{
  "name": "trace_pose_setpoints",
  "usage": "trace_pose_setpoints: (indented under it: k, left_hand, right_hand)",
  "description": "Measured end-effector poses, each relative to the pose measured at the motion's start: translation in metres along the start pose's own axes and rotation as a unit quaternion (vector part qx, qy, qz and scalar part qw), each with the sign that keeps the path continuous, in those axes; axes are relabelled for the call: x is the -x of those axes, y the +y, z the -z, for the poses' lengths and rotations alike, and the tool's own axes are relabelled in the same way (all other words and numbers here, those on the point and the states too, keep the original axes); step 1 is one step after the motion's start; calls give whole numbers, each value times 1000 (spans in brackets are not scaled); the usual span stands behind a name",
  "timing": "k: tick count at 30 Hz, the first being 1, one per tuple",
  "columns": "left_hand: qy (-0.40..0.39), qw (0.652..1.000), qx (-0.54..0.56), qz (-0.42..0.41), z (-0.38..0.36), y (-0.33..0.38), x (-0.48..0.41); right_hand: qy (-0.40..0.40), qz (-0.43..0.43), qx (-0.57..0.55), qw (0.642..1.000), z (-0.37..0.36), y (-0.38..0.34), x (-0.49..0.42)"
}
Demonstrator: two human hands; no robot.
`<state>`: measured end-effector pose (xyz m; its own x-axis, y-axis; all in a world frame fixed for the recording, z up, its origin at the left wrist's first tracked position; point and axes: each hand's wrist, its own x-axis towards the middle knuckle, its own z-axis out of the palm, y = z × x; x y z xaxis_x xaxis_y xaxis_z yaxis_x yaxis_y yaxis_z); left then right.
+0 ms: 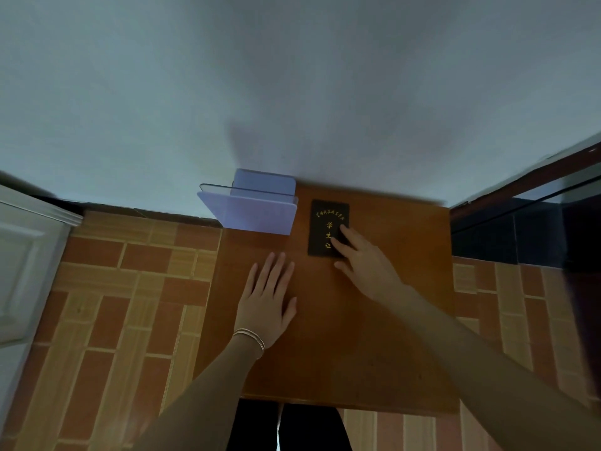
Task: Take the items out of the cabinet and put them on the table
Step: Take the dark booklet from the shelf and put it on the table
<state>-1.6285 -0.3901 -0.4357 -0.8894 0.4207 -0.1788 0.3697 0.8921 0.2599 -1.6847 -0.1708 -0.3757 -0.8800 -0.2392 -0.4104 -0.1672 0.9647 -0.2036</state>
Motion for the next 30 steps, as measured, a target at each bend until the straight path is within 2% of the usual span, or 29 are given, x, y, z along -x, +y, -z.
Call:
trace_pose_setpoints:
  k: [10,30]
  left_hand:
    - [12,1000,-2,2,-1,0,1]
    - [9,1000,-1,6,-1,-1,0]
  right_hand:
    - [32,13,84,996,0,-15,-27]
    - [35,11,51,998,-2,-24,-44]
